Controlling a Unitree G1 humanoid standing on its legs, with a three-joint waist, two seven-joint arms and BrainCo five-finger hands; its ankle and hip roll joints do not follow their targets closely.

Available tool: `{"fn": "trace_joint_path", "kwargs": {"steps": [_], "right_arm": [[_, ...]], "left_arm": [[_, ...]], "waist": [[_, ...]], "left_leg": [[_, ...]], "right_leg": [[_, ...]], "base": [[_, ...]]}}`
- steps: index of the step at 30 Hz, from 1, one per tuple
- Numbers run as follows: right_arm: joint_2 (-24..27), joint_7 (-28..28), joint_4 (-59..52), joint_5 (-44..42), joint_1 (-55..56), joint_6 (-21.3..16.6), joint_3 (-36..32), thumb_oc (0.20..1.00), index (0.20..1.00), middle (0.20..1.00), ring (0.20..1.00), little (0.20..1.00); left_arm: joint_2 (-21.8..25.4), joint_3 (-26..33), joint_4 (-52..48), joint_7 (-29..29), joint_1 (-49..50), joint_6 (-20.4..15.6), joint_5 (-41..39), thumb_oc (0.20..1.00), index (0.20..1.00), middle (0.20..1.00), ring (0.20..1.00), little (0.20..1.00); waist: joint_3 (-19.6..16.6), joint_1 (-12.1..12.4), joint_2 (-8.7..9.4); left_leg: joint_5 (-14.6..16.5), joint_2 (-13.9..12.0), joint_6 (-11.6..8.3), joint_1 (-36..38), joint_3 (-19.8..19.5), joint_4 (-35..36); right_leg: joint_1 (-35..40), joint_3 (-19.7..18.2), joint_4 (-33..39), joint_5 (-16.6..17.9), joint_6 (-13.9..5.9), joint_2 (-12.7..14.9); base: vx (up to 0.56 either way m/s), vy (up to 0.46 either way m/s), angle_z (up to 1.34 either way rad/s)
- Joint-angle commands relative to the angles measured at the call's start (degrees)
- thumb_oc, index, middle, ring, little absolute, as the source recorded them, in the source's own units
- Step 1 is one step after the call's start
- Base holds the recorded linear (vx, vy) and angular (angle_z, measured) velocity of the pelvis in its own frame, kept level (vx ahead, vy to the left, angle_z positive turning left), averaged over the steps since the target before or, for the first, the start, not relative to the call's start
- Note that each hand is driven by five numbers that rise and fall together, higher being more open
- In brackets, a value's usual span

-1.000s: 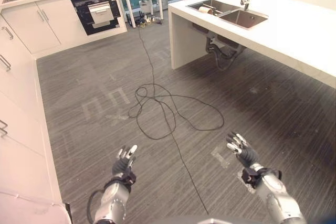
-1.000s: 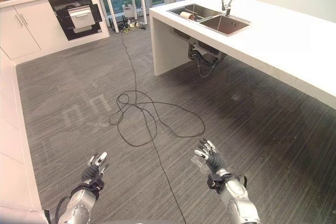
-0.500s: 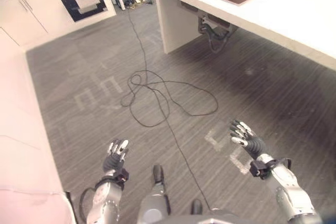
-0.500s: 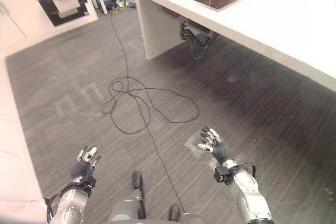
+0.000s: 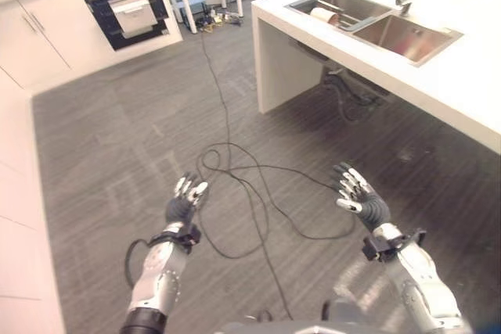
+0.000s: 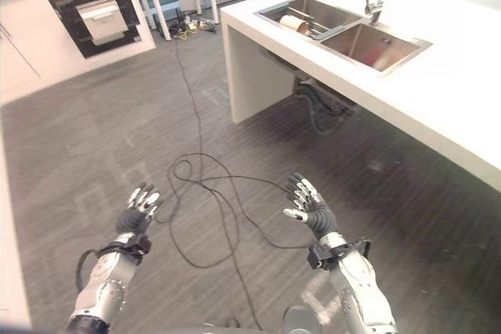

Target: Place the dishes in the dishwasher.

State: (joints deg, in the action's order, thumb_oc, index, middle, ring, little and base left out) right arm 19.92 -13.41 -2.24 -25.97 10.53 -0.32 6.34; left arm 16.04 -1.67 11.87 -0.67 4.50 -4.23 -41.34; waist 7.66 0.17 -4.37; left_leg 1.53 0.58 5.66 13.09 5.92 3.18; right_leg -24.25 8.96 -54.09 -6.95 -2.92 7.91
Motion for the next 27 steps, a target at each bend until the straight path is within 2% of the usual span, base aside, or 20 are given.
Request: {"fn": "trace_joint_path", "kwargs": {"steps": [1,2,3,5,6,8,10,11,12,13,15,16,17,19,20,22,23,24,25,27], "right_arm": [[1.14,-0.09,-0.87,-3.25,-0.74,-3.67,-3.78,1.0,1.0,1.0,1.0,1.0],[1.65,-0.49,-1.06,-4.09,0.13,-4.08,-4.72,1.0,1.0,1.0,1.0,1.0],[2.28,-0.89,-1.37,-5.03,1.42,-4.67,-5.72,1.0,1.0,1.0,1.0,1.0],[2.52,-0.18,-2.1,-5.63,1.92,-5.04,-6.17,1.0,1.0,1.0,1.0,1.0],[2.38,0.29,-2.28,-5.65,1.63,-5.04,-6.03,1.0,1.0,1.0,1.0,1.0],[3.21,0.88,-1.9,-6.25,0.49,-5.15,-5.8,1.0,1.0,1.0,1.0,1.0],[3.81,1.4,-1.5,-5.96,-0.53,-4.46,-5.78,1.0,1.0,1.0,1.0,1.0],[4.19,1.25,-1.82,-5.29,-0.89,-3.86,-6.0,1.0,1.0,1.0,1.0,1.0],[4.52,0.82,-2.45,-4.63,-0.72,-3.97,-6.23,1.0,1.0,1.0,1.0,1.0],[4.85,0.27,-3.32,-3.9,-0.43,-4.29,-6.7,1.0,1.0,1.0,1.0,1.0],[6.13,-0.73,-3.97,-3.82,-0.52,-4.55,-7.25,1.0,1.0,1.0,1.0,1.0],[7.02,-0.8,-4.51,-3.77,-0.82,-4.87,-7.62,1.0,1.0,1.0,1.0,1.0],[7.32,-0.64,-4.76,-4.02,-0.99,-4.84,-7.84,1.0,1.0,1.0,1.0,1.0],[8.15,0.26,-5.36,-4.82,-1.93,-4.89,-8.14,1.0,1.0,1.0,1.0,1.0],[8.96,0.39,-6.98,-6.4,-2.89,-3.99,-9.11,1.0,1.0,1.0,1.0,1.0],[8.69,-0.59,-8.34,-5.36,-3.24,-3.76,-9.93,1.0,1.0,1.0,1.0,1.0],[8.84,-1.07,-9.62,-4.56,-3.17,-3.6,-10.19,1.0,1.0,1.0,1.0,1.0],[9.2,-1.15,-10.4,-4.52,-3.19,-3.41,-10.47,1.0,1.0,1.0,1.0,1.0],[9.89,-0.94,-11.29,-4.77,-3.62,-3.03,-10.66,1.0,1.0,1.0,1.0,1.0],[11.43,-1.21,-14.37,-7.42,-4.0,-2.29,-12.47,1.0,1.0,1.0,1.0,1.0]], "left_arm": [[5.08,3.26,-4.31,0.68,2.94,-0.41,2.16,1.0,1.0,1.0,1.0,1.0],[5.35,3.23,-5.02,1.19,3.66,-0.44,1.67,1.0,1.0,1.0,1.0,1.0],[5.5,2.88,-5.79,1.56,4.63,-0.38,0.91,1.0,1.0,1.0,1.0,1.0],[5.46,1.92,-6.85,1.77,5.63,-0.46,0.53,1.0,1.0,1.0,1.0,1.0],[5.4,1.69,-7.13,1.83,5.95,-0.6,0.69,1.0,1.0,1.0,1.0,1.0],[5.32,1.42,-6.75,2.31,6.41,-1.77,0.81,1.0,1.0,1.0,1.0,1.0],[4.58,1.46,-6.52,1.56,6.12,-1.6,-0.51,1.0,1.0,1.0,1.0,1.0],[3.75,1.98,-6.53,1.41,6.17,-1.3,-2.03,1.0,1.0,1.0,1.0,1.0],[3.25,1.89,-6.89,1.55,6.4,-0.88,-4.26,1.0,1.0,1.0,1.0,1.0],[2.15,1.62,-7.22,1.87,6.4,-0.51,-7.14,1.0,1.0,1.0,1.0,1.0],[1.19,0.64,-7.84,1.22,6.56,-1.76,-7.82,1.0,1.0,1.0,1.0,1.0],[0.79,0.03,-8.53,1.37,6.85,-1.94,-8.67,1.0,1.0,1.0,1.0,1.0],[0.72,0.0,-8.69,1.62,6.89,-1.81,-8.66,1.0,1.0,1.0,1.0,1.0],[0.66,0.16,-9.5,2.1,7.04,-0.9,-8.68,1.0,1.0,1.0,1.0,1.0],[1.27,1.23,-11.05,2.87,7.65,-0.56,-9.4,1.0,1.0,1.0,1.0,1.0],[1.48,2.59,-11.92,3.92,7.92,-1.16,-10.49,1.0,1.0,1.0,1.0,1.0],[1.4,3.18,-12.78,3.77,7.99,-2.82,-10.28,1.0,1.0,1.0,1.0,1.0],[1.54,3.67,-13.88,1.69,8.12,-5.56,-9.05,1.0,1.0,1.0,1.0,1.0],[1.79,4.8,-15.98,-0.05,8.25,-8.99,-6.37,1.0,1.0,1.0,1.0,1.0],[2.55,7.64,-21.73,1.71,8.0,-12.6,-4.23,1.0,1.0,1.0,1.0,1.0]], "waist": [[-1.32,-0.62,6.26],[-0.86,-1.76,6.86],[-0.69,-3.18,7.08],[-0.48,-4.15,7.12],[-0.42,-4.14,7.25],[-1.29,-4.06,7.19],[-2.69,-4.4,6.53],[-3.62,-4.85,5.77],[-4.08,-5.22,5.35],[-4.13,-5.39,5.93],[-3.4,-5.28,7.22],[-2.56,-4.47,8.3],[-2.21,-4.06,8.55],[-1.41,-3.03,9.06],[-1.41,-2.57,8.59],[-1.78,-2.15,7.32],[-2.2,-1.6,6.54],[-2.21,-0.99,6.25],[-2.24,-0.26,6.05],[-2.09,1.19,6.31]], "left_leg": [[-2.82,1.77,-2.75,-6.99,-2.58,1.82],[-1.49,2.02,-3.15,-5.42,-3.52,1.82],[-0.04,2.23,-3.48,-3.97,-4.88,1.82],[2.1,2.41,-3.71,-1.63,-6.48,1.82],[3.18,2.52,-3.72,-0.36,-6.59,1.82],[5.13,2.59,-3.64,2.6,-6.91,1.82],[5.12,1.56,-4.31,4.84,-5.95,0.92],[1.87,-0.02,-6.03,4.76,-4.46,-2.36],[-3.96,-2.15,-8.48,2.31,-2.84,-9.44],[-8.27,-3.81,-10.42,-1.49,-1.52,-18.34],[-11.18,-4.15,-12.05,-7.33,-1.19,-31.54],[-11.78,-3.84,-11.95,-13.61,-1.89,-40.11],[-10.83,-4.58,-11.4,-16.85,-1.8,-42.17],[-8.94,-5.69,-9.99,-20.68,-0.74,-40.47],[-8.32,-7.49,-9.42,-19.7,0.85,-30.7],[-9.17,-9.04,-9.8,-18.41,0.3,-16.64],[-9.91,-9.72,-10.54,-16.52,-2.75,-6.19],[-11.06,-9.98,-11.12,-15.2,-5.1,-0.93],[-11.65,-10.42,-11.68,-15.27,-7.56,0.95],[-10.8,-9.94,-11.68,-16.81,-9.63,-0.26]], "right_leg": [[16.24,3.64,34.94,13.46,-3.3,-1.45],[16.04,4.13,41.89,14.43,-3.78,-1.88],[14.92,2.44,48.39,16.89,-4.62,-2.13],[12.8,2.56,55.08,21.14,-5.6,-1.52],[12.4,3.96,56.45,22.39,-5.82,-1.11],[13.9,5.23,57.14,22.31,-4.94,-1.46],[15.3,5.42,56.07,20.6,-3.6,-2.39],[16.22,5.84,56.08,19.55,-2.34,-3.27],[18.03,5.49,57.08,18.4,-0.88,-4.35],[20.17,4.8,57.87,17.37,0.3,-4.47],[22.77,2.51,57.84,15.74,1.99,-4.52],[24.74,0.91,57.84,15.05,2.91,-4.16],[25.58,0.48,57.86,14.7,3.13,-4.27],[27.69,-1.26,58.21,13.84,3.14,-4.55],[29.04,-3.0,58.62,12.26,2.63,-5.17],[29.89,-4.85,59.09,10.92,1.54,-5.41],[30.32,-6.31,59.09,10.05,0.53,-5.06],[30.97,-7.31,59.09,9.45,0.18,-4.89],[31.51,-8.51,59.09,8.72,-0.02,-4.65],[32.86,-9.11,59.09,8.22,-0.99,-2.7]], "base": [[0.53,-0.171,1.35],[0.61,-0.231,1.41],[0.59,-0.245,1.23],[0.57,-0.254,1.0],[0.62,-0.304,0.59],[0.55,-0.278,-0.04],[0.46,-0.219,-0.22],[0.42,-0.247,-0.29],[0.49,-0.349,-0.43],[0.42,-0.352,-0.48],[0.38,-0.293,-0.45],[0.29,-0.198,-0.61],[0.29,-0.147,-0.58],[0.33,0.035,-0.73],[0.5,0.265,-0.83],[0.5,0.425,-1.0],[0.45,0.453,-0.99],[0.47,0.487,-0.71],[0.35,0.375,-0.74],[0.27,0.457,-0.96]]}}
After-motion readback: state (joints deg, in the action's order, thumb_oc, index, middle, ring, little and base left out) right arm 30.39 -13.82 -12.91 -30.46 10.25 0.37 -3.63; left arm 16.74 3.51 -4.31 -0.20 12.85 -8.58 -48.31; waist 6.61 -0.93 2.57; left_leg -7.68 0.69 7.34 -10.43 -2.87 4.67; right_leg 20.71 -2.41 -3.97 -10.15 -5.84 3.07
